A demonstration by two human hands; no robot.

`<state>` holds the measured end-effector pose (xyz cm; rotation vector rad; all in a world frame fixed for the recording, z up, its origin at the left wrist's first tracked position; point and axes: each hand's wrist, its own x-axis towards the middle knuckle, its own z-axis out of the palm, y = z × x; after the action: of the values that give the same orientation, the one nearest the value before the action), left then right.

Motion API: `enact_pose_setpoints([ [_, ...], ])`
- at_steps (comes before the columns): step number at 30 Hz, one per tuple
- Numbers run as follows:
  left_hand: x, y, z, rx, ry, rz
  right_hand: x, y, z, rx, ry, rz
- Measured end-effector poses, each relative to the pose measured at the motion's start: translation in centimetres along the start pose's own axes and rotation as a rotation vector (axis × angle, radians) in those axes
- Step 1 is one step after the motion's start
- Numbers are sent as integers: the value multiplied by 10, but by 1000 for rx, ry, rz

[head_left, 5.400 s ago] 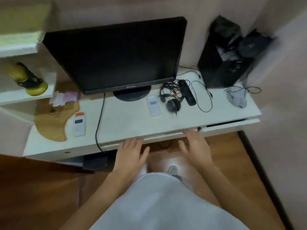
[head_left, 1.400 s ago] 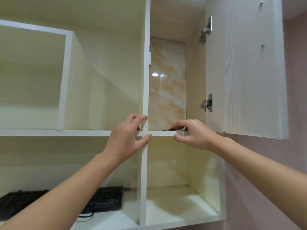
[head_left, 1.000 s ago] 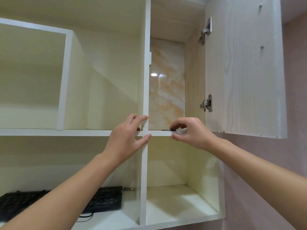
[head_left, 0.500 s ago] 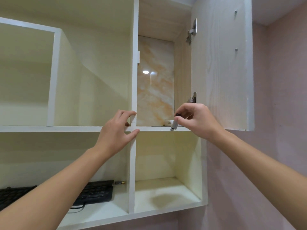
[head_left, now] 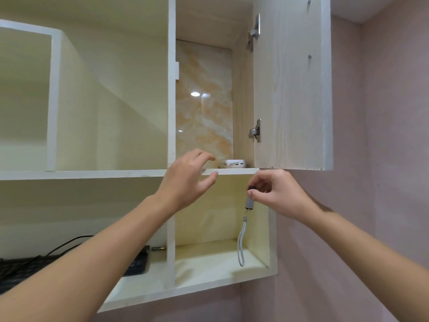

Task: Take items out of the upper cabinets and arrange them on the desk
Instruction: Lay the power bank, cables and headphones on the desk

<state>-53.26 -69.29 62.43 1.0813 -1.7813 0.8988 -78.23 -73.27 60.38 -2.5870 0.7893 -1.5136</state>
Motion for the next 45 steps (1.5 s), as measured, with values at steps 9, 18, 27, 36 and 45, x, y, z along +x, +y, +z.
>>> enact_pose_setpoints([
  [9,68,-1,53,-18,-204,-32,-4,34,8,38,-24,36],
  [18,79,-1,60,-96,-300,-17,3,44,18,70,-7,22],
  [27,70,4,55,-160,-270,-59,-2,37,12,88,0,18],
  [36,58,12,28,-115,-159,44,-2,22,1,120,11,-7],
  [45,87,33,39,25,-304,68,-6,19,-6,109,12,-18],
])
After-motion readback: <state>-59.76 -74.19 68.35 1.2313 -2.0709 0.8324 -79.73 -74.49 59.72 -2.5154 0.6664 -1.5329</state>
